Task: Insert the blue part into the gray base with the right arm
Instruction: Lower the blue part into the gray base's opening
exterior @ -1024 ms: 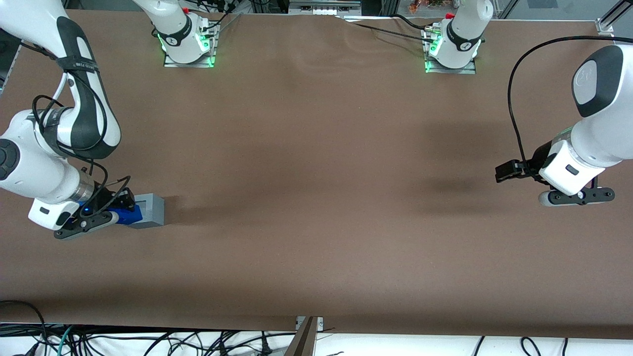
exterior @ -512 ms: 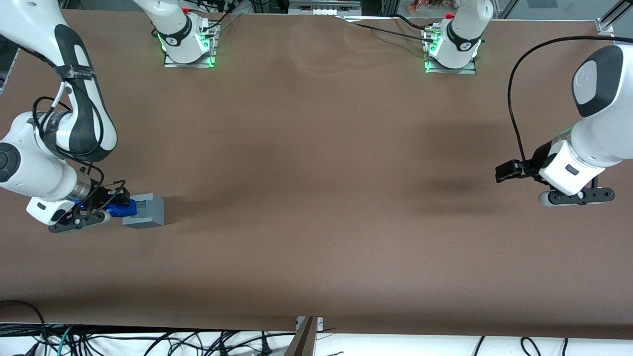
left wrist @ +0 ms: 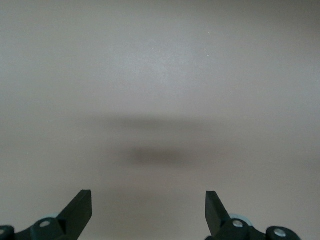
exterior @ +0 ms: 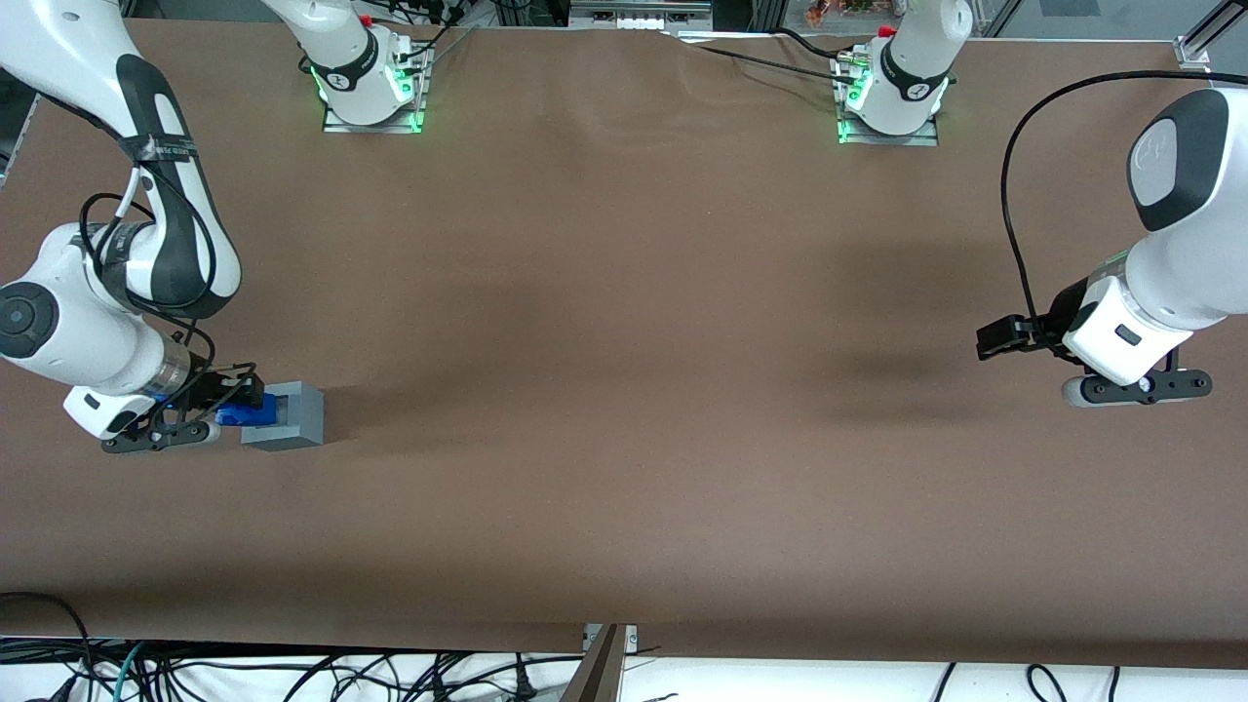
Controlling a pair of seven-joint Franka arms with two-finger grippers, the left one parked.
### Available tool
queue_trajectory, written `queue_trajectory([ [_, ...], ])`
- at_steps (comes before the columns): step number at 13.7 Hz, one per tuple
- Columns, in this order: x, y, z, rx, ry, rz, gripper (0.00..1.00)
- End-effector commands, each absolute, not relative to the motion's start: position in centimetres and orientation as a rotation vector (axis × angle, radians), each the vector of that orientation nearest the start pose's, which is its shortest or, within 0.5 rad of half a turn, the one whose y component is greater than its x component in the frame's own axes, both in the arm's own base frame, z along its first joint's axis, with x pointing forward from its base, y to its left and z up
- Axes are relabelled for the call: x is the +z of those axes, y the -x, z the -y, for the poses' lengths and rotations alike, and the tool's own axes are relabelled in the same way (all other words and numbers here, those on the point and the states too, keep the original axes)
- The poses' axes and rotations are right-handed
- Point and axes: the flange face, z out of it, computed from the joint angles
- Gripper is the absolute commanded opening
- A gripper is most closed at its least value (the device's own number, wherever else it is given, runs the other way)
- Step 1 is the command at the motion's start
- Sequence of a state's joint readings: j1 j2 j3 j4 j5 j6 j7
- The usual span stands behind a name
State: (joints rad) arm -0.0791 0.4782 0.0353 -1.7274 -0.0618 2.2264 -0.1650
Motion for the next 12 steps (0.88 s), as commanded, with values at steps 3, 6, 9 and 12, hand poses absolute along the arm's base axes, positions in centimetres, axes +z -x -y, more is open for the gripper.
queue_trajectory([
  [3, 30.9, -66.1, 3.2, -0.048, 3.165, 0.207, 0.19],
  [6, 30.7, -66.2, 2.7, -0.051, 3.166, 0.172, 0.19],
  [9, 30.6, -66.2, 2.5, -0.054, 3.165, 0.174, 0.19],
  [12, 30.5, -66.2, 1.8, -0.051, 3.162, 0.162, 0.19],
])
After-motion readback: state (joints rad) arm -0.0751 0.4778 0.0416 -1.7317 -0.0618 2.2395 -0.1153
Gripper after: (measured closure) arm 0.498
